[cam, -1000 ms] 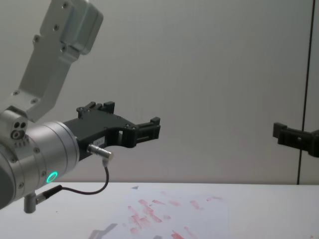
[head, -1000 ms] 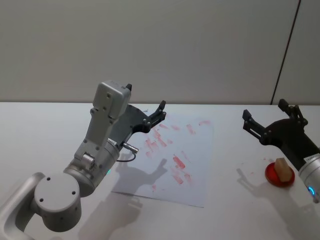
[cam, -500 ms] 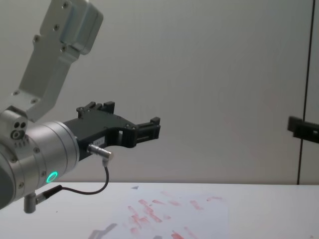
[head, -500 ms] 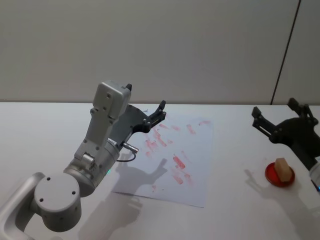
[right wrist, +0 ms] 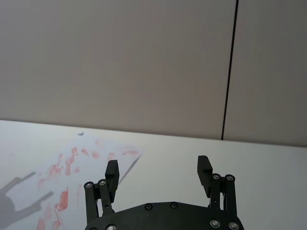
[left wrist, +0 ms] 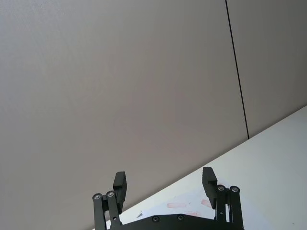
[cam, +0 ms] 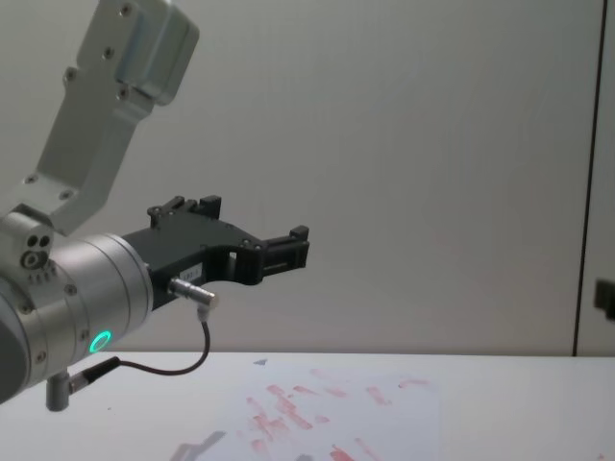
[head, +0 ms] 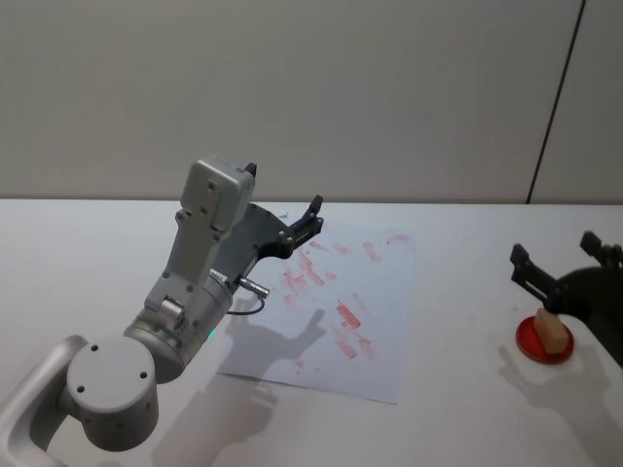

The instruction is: Use the one hand to pick up the stamp and affix it onto the A4 paper.

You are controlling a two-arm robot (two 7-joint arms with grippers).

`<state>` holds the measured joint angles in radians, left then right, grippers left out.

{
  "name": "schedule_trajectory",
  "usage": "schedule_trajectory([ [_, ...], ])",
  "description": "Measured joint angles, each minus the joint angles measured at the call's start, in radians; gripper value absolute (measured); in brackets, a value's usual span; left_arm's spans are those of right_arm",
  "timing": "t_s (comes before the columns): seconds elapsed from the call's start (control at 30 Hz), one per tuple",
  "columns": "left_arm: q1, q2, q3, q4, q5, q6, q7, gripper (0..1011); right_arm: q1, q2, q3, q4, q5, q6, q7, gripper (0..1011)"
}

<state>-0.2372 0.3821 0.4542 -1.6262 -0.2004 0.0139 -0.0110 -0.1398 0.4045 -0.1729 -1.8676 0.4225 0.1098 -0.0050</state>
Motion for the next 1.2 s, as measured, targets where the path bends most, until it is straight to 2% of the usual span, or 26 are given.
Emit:
schedule_trajectory([
  [0.2, 0.000, 0.000, 0.000, 0.000, 0.000, 0.000, 0.000, 1002, -0.021, 0.003, 0.001, -0.007, -0.005, 0.049, -0.040, 1001],
  [0.57, 0.000, 0.000, 0.000, 0.000, 0.000, 0.000, 0.000, 1003, -0.032, 0.000, 0.005, 0.005, -0.019, 0.177, -0.100, 1001],
  [0.93, 0.000, 0.000, 0.000, 0.000, 0.000, 0.000, 0.000, 1003, -0.003, -0.014, 0.007, 0.046, -0.030, 0.270, -0.103, 1001],
  [1.2, 0.000, 0.000, 0.000, 0.000, 0.000, 0.000, 0.000, 1003, 0.030, -0.030, 0.002, 0.083, -0.046, 0.309, -0.081, 1001],
])
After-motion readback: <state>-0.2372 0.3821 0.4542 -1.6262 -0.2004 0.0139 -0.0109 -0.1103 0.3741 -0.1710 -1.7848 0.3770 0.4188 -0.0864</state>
